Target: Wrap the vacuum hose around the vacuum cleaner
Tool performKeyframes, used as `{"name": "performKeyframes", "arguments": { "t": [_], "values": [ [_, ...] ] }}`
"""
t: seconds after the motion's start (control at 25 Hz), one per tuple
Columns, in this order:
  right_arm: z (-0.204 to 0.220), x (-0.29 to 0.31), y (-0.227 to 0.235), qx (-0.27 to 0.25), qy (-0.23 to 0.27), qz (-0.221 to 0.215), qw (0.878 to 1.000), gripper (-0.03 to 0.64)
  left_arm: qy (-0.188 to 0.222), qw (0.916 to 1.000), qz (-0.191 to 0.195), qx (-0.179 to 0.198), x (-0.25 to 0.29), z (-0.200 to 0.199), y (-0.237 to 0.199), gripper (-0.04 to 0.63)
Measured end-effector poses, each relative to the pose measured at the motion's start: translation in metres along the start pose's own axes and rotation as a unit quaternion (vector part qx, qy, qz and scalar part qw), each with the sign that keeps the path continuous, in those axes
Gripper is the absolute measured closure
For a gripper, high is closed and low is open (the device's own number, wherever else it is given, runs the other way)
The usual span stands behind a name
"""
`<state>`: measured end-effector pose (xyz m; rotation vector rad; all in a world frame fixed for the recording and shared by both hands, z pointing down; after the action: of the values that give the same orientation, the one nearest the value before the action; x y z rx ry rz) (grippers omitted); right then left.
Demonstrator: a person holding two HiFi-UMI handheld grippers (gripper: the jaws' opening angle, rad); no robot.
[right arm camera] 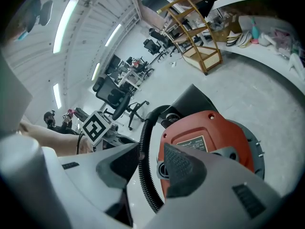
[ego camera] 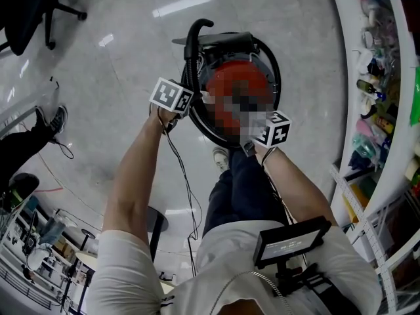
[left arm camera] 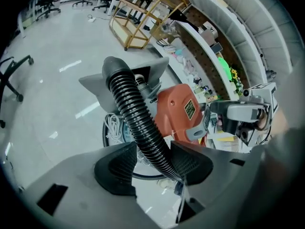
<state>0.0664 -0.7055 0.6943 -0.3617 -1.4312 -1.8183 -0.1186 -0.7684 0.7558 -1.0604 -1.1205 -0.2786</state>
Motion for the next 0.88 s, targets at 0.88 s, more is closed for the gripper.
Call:
{"name": "performKeyframes", "arguments": {
  "t": [0.88],
  "values": [
    [-0.003,-0.006,0.006,-0.012,-0.011,-0.013,1.0,0.456,-0.035,0.9984,-0.034,0.027,0.005,-0.001,-0.022,0.364]
  ]
}}
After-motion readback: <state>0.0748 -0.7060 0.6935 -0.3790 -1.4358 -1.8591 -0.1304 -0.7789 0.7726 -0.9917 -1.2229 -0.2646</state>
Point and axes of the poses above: the fingertips, and each gripper's own axes: x forward along the fingers, y to its right, z out of its underside, the point moved 7 cm from there along -x, backward along the fingers, and after that the axes turned 4 degrees about -y, right-handed, at the moved point
